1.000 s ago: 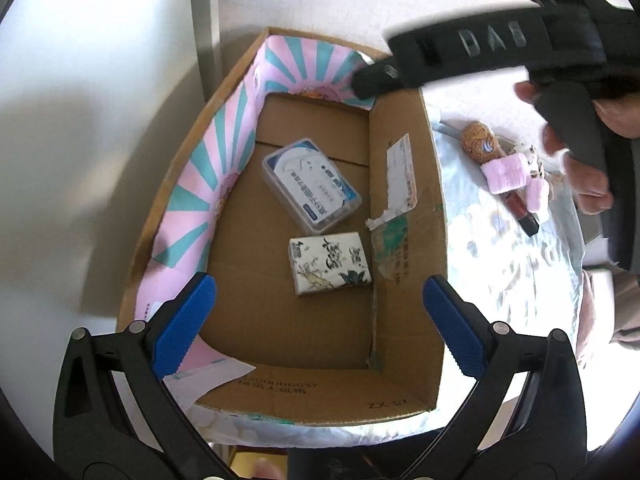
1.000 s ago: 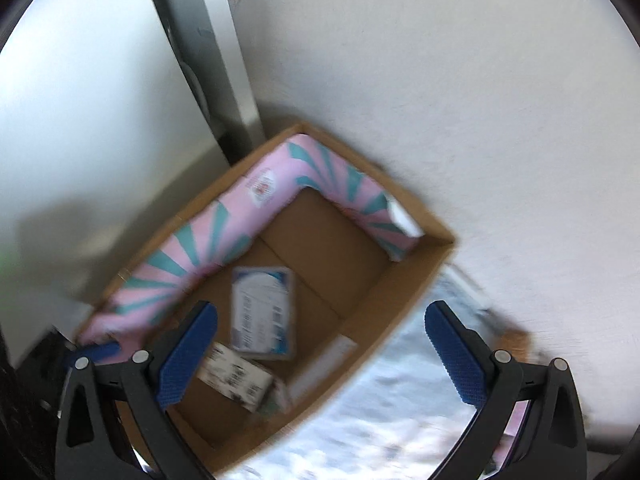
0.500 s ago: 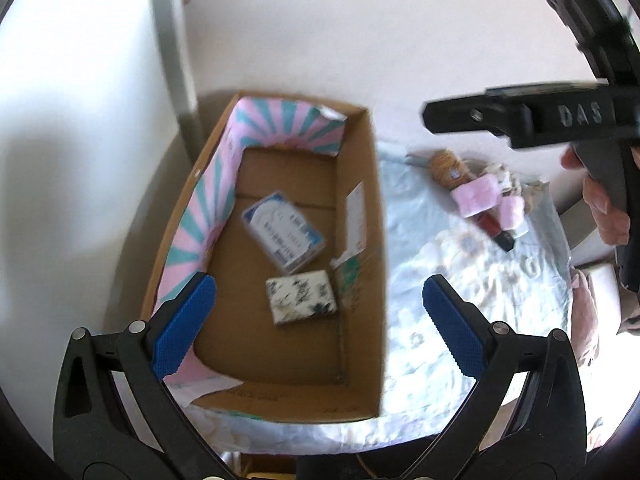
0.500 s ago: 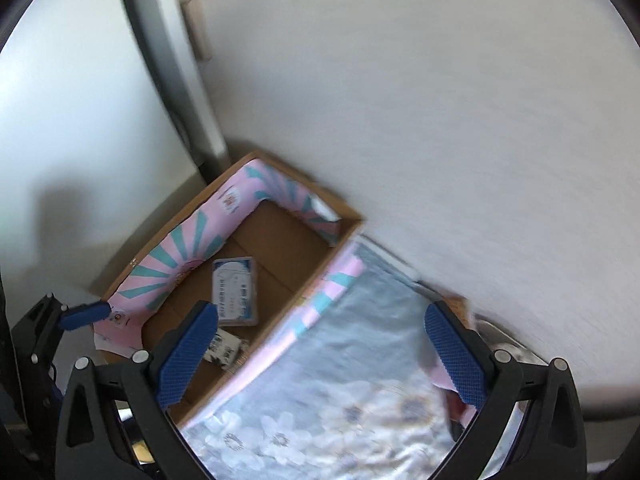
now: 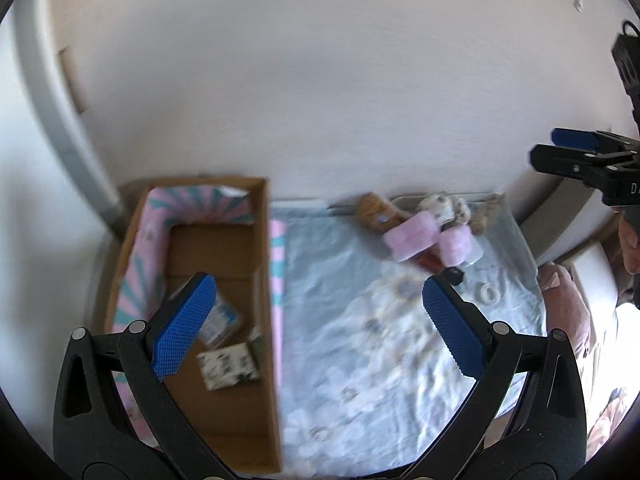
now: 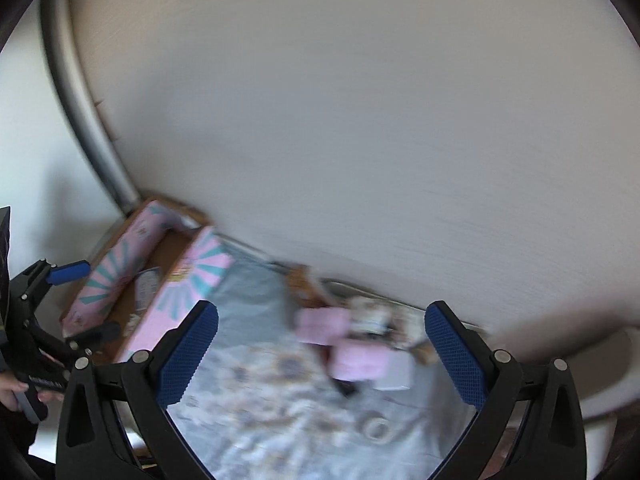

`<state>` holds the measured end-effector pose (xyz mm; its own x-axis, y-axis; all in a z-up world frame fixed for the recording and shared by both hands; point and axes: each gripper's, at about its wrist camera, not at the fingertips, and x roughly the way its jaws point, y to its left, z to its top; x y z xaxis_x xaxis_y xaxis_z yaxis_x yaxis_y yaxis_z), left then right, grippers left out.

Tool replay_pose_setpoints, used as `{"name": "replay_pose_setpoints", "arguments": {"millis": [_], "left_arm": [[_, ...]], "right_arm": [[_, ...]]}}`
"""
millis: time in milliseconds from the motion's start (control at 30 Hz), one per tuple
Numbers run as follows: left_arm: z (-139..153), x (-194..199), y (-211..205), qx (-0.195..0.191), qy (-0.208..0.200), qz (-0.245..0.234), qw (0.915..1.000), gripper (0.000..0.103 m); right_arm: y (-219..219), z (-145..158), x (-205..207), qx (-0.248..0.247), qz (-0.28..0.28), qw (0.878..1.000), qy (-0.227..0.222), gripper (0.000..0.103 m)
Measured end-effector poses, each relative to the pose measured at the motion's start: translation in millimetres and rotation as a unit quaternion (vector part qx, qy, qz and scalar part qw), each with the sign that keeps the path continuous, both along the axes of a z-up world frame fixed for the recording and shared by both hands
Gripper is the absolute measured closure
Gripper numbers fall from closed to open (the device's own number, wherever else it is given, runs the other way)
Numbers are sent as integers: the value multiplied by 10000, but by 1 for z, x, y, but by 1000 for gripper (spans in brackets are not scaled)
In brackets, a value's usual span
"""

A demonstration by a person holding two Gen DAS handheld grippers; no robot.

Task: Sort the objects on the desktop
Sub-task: 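Move both tools back over the item pile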

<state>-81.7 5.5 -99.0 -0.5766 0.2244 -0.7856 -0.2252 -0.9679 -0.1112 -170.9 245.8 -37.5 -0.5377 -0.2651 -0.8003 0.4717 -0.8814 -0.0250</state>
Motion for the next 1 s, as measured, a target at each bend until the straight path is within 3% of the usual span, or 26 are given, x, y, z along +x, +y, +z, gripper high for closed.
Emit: {"name": "replay_pose_setpoints", "arguments": {"millis": [200, 400, 533, 733, 1000], "left_arm": [[-6, -19, 53, 22, -65, -486, 9988, 0], [-30, -40, 99, 102, -339, -683, 9970, 0], [-61, -67, 124, 137, -618, -545, 9965, 0], [-128, -109, 151, 511, -1180, -217, 9915, 0], [-178, -129, 153, 1067, -1640, 166, 9805, 0]], "right_arm": [[65, -12, -2, -130, -526, 9985, -79, 0], [110, -53, -4, -118, -718, 9968, -327, 0], [133, -93, -12, -346, -833, 9941, -599, 0], [142, -155, -37, -483, -841, 9920, -812, 0], [155, -190, -75, -689, -745, 9918, -770, 5]]}}
